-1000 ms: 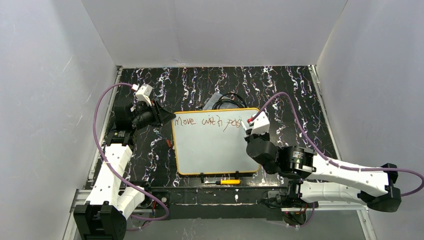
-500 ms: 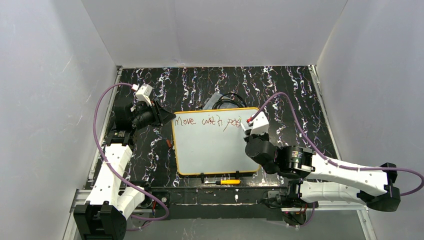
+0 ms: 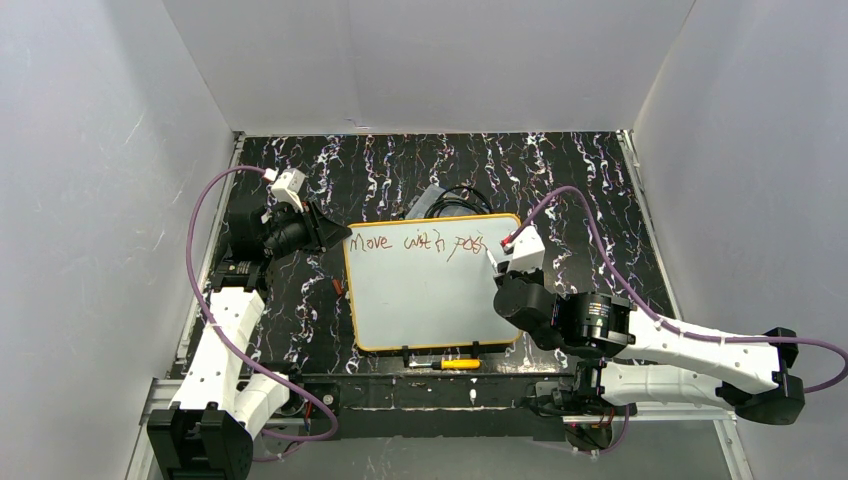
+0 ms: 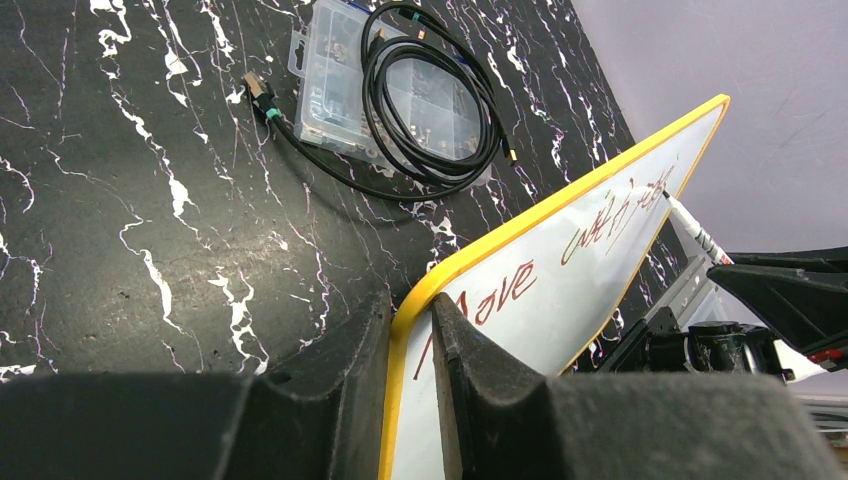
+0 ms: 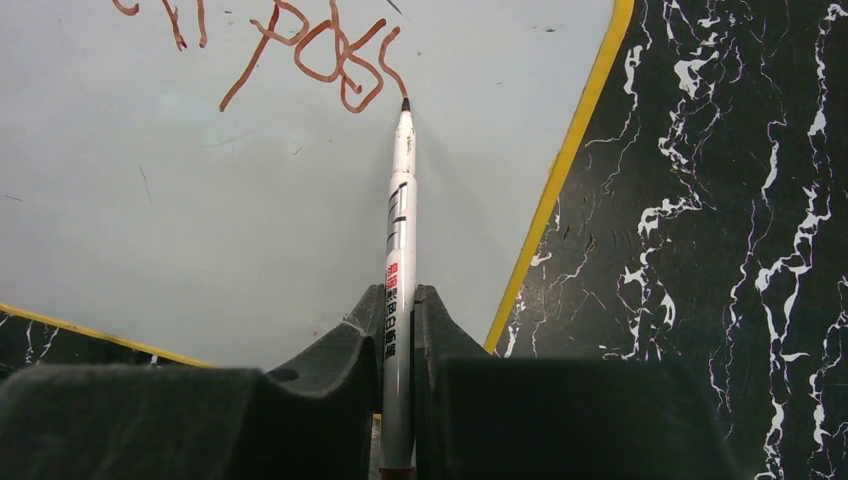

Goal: Write a sentence on the whiteboard

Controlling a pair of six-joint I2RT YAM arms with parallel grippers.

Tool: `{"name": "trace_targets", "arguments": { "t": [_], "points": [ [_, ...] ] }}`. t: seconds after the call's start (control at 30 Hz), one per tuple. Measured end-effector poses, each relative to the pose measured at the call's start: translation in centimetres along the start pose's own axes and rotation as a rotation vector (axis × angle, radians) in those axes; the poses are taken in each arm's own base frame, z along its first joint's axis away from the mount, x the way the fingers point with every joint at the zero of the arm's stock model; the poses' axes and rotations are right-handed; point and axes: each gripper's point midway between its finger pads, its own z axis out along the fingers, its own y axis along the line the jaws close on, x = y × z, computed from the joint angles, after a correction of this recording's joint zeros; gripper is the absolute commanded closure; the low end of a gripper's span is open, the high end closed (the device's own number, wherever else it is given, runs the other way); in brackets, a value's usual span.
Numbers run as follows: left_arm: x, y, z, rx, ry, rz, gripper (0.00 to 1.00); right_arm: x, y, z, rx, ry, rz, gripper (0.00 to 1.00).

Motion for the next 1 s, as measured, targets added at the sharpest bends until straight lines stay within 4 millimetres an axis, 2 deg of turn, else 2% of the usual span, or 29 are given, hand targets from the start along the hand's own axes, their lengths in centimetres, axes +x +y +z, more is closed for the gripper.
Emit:
{"name": "trace_targets", "arguments": {
  "t": [0.67,1.0],
  "points": [
    [0.0,0.1,0.0,-0.003,-0.001,0.000,0.81,0.6,1.2,0.0,-0.061,0.037,-0.028,0.99],
    [0.0,0.0,0.0,0.001,-0.001,0.001,0.81,-1.0,0.1,-1.2,-0.080,-0.026,0.035,0.99]
  ]
}}
